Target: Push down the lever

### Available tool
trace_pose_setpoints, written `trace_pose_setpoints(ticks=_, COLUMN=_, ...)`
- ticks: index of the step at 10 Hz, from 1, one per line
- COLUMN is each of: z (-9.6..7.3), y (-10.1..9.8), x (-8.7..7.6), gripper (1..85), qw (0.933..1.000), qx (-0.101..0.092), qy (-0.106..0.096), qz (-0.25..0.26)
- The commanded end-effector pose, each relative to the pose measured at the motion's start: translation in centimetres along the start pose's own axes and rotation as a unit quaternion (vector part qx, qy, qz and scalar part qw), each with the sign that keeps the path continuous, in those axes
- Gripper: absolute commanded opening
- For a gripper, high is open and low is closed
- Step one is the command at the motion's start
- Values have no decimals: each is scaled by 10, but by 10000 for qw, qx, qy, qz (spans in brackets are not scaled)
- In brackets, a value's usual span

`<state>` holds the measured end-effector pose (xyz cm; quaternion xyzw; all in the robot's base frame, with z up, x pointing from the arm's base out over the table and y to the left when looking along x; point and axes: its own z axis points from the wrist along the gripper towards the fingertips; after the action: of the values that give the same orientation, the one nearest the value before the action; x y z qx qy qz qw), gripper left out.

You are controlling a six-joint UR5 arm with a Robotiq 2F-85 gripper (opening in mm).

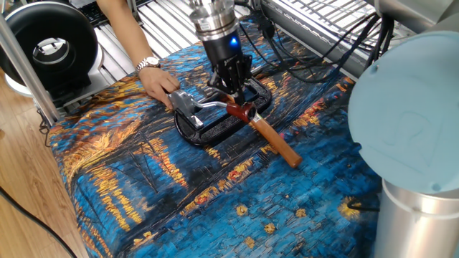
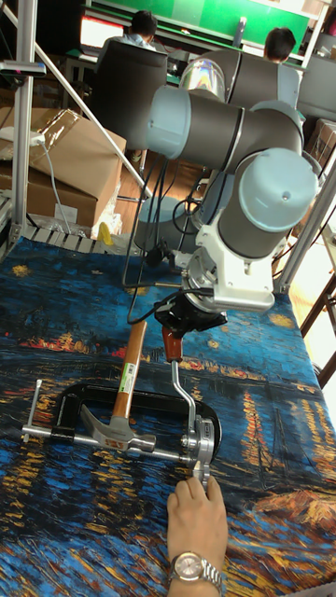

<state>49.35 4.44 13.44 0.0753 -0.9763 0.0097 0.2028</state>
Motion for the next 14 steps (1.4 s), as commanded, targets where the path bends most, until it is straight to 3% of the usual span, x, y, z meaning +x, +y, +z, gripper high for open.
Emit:
trace_pose_setpoints(ticks=1, z=17, y=4, x=-3, gripper=67, qw=9999, qx=-66, qy=-82, qz=8)
trace_pose_setpoints(ticks=5, z=35, y=1, x=-14, gripper=50, qw=9997, qx=105, qy=-164, qz=126)
trace_pose_setpoints(ticks=8, z=48, y=5, x=-18, gripper=50, qw=9997, qx=37, qy=-237, qz=101)
trace_pose_setpoints(ticks=11, z=71, y=9, x=-34, gripper=53, qw=9991, qx=-37, qy=-419, qz=100)
trace_pose_setpoints(ticks=14, z=84, y=5, x=-38, gripper=53, qw=9986, qx=60, qy=-520, qz=106)
